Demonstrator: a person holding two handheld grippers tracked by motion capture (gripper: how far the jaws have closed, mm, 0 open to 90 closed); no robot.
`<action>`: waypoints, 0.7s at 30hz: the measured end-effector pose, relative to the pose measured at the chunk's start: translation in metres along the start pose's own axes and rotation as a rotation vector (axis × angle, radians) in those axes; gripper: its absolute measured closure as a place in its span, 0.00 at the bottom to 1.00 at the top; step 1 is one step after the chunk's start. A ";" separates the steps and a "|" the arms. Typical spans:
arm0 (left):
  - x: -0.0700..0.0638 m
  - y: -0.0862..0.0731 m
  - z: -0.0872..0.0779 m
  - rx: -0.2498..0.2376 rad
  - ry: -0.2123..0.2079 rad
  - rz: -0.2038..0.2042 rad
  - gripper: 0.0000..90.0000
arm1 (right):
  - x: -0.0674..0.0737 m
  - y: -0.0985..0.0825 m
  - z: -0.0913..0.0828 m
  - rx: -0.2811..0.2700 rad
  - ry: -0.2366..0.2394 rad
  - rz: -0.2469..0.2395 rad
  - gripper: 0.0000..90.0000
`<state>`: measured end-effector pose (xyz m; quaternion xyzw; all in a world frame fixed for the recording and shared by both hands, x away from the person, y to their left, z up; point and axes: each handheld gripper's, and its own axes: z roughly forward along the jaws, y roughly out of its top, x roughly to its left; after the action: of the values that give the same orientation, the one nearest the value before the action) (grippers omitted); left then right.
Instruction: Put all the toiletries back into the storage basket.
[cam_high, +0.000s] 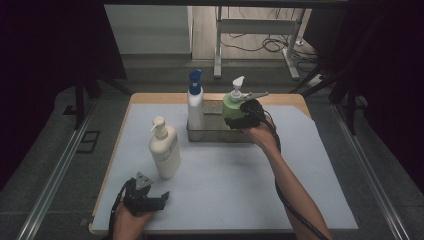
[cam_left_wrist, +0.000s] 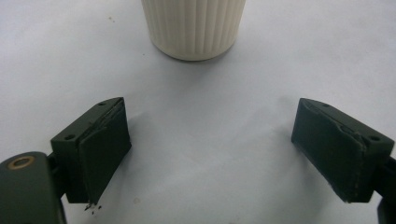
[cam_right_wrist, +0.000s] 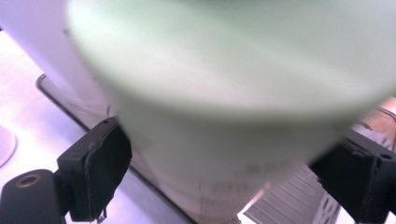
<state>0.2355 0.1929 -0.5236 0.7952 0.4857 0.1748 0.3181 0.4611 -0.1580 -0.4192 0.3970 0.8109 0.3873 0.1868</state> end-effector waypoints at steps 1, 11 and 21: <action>0.000 0.000 0.000 0.000 0.000 0.000 0.12 | 0.000 -0.001 -0.003 -0.002 0.002 0.000 0.11; 0.000 0.000 0.000 0.000 0.000 0.000 0.12 | -0.006 -0.011 -0.027 -0.007 0.023 0.008 0.21; 0.000 0.000 0.000 0.000 -0.001 -0.001 0.12 | -0.017 -0.022 -0.042 0.003 0.011 0.054 0.52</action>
<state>0.2354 0.1928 -0.5236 0.7951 0.4858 0.1744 0.3185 0.4351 -0.2000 -0.4101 0.4169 0.8015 0.3930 0.1711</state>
